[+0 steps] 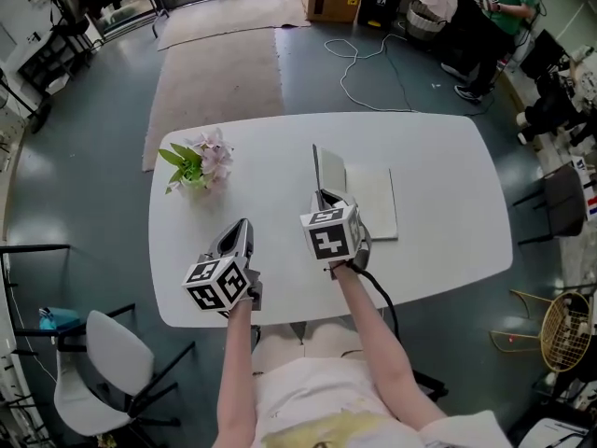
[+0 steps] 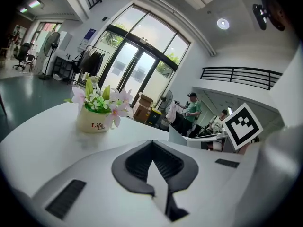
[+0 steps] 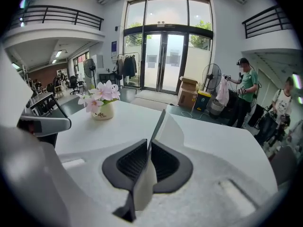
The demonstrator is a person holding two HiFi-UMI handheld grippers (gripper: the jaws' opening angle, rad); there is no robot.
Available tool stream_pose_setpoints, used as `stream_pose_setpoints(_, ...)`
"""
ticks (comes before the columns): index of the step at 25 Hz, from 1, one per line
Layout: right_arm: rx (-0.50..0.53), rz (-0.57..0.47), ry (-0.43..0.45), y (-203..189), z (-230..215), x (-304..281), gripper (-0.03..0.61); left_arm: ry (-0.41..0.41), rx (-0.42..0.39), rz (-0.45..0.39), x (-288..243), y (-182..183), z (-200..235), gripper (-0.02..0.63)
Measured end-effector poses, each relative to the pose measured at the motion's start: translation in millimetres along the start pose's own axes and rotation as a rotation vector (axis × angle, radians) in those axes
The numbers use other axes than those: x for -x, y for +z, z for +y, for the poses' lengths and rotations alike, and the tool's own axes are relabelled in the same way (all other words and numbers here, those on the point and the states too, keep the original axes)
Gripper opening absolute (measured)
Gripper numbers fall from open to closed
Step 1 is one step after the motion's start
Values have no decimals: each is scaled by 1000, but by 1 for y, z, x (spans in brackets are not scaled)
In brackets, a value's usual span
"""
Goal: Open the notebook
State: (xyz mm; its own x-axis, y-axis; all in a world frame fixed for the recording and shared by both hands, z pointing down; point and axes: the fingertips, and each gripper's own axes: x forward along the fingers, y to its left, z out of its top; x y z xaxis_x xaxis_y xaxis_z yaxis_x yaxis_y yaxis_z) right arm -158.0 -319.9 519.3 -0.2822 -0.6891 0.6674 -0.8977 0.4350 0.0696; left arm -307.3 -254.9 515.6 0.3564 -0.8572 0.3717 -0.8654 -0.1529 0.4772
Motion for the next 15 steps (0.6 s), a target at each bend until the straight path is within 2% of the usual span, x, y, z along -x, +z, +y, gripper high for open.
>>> stream_pose_setpoints(7,38,41,-85,-6,24,-18,32,-72,-18,73,3,-4,22,-2)
stream_pose_setpoints(15,59,88,-142,-21,46,-43,32,-131,-18,128,6,-12,35,-2)
